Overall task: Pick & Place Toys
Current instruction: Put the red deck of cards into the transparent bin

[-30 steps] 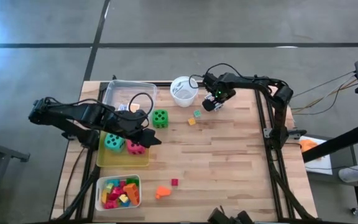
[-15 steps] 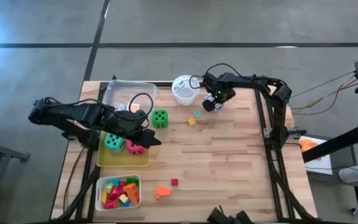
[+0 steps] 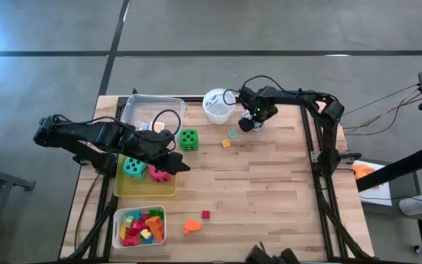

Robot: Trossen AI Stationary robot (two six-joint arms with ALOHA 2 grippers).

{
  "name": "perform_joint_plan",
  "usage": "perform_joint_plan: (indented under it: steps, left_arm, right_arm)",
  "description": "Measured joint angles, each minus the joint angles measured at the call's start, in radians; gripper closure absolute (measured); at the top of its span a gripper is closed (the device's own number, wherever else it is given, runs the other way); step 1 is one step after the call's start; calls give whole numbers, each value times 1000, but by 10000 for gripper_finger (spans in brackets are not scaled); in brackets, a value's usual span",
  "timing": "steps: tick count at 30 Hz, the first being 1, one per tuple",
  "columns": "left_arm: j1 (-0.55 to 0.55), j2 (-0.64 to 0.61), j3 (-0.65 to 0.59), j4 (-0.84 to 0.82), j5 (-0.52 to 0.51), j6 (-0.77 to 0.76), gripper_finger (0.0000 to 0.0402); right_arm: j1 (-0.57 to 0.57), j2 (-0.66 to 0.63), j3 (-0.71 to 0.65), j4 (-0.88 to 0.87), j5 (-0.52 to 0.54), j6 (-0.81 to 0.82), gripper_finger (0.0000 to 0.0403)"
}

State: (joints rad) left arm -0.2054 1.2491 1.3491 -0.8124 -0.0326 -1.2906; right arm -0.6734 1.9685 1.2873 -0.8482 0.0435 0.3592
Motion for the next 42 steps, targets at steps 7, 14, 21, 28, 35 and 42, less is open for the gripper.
perform_joint_plan:
  steps: [7,14,21,28,35,42]
  left_arm:
    - [0,0,0,0,0,1,181]
    - [0,0,0,0,6,0,181]
    - [0,0,0,0,43,-18,181]
    - [2,0,0,0,45,-18,181]
    - [2,0,0,0,38,-18,181]
    - [13,1,0,13,-98,-52,181]
  right_arm:
    - [-1,-43,-2,-71,10,-28,133]
    - [1,-47,-3,-133,4,-42,131]
    - [3,-90,-2,-169,-2,-75,125]
    - [4,-131,-2,-189,-42,-80,123]
    - [4,-224,-2,-224,-57,-108,122]
    - [52,-403,-1,-318,-110,-159,122]
